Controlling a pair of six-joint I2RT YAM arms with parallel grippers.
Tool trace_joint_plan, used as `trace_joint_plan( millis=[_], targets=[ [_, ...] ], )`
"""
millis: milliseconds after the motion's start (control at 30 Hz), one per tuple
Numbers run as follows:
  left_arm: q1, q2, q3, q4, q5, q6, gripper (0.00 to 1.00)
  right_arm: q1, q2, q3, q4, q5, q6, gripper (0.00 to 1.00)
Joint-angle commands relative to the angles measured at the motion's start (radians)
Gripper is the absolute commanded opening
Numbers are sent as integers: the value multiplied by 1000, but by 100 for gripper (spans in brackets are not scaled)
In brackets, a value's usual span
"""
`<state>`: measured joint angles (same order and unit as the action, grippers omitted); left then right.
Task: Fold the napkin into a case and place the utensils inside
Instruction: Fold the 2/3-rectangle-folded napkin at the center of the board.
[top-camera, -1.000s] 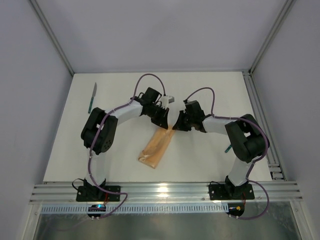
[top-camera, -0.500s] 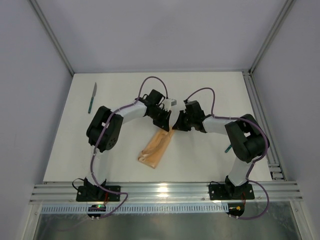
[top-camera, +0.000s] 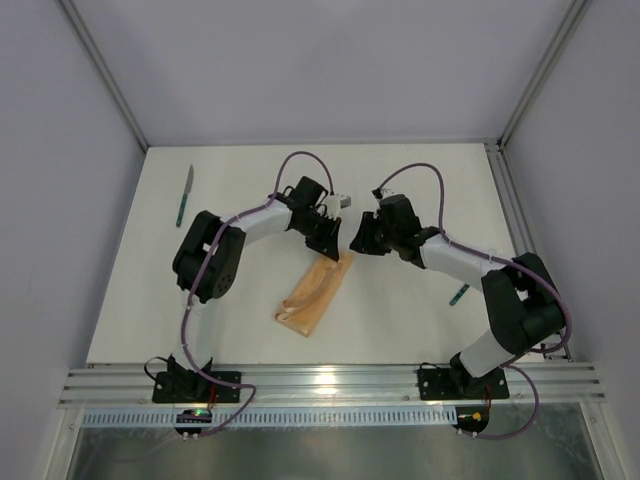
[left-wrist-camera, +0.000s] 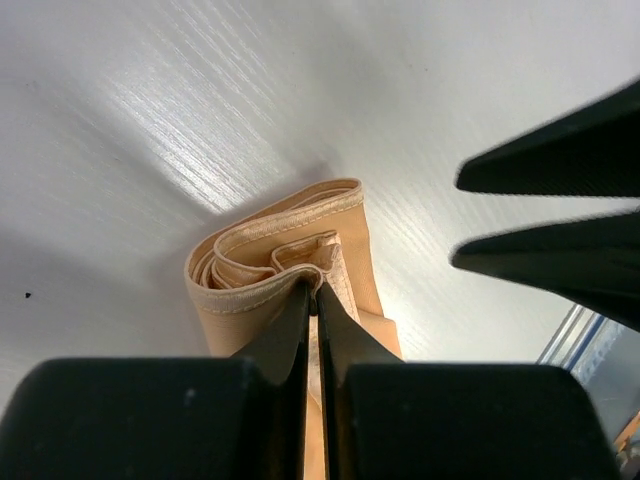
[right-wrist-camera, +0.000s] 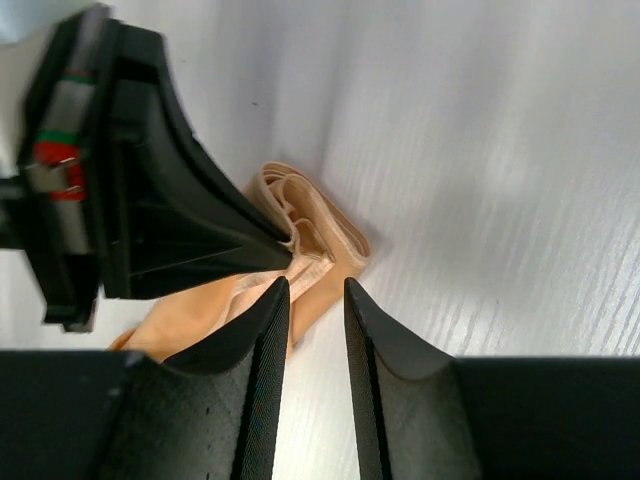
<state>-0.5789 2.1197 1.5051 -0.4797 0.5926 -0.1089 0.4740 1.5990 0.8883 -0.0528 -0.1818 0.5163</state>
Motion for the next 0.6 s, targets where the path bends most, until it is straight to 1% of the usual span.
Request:
trace_joint_plan(
  millis=[0,133,233,300,400,567],
  targets=[
    [10,2,30,32,73,-40,2,28,-112,-51,89,28,-70,33],
    [11,8,38,65,102,-78,3,60,-157,-176,263,-13,-79,33],
    [11,19,40,76,113,-98,4,92,-166,-213,364,-27,-98,33],
    [11,28,40,76,118,-110,4,106,-159,-212,377,-16,-104,33],
    [11,37,40,79,127,-121,4,106,-114,-183,329,22,-96,33],
    [11,34,35,95,133,-144,6,112,-61,-186,343,48,-82,34]
  ],
)
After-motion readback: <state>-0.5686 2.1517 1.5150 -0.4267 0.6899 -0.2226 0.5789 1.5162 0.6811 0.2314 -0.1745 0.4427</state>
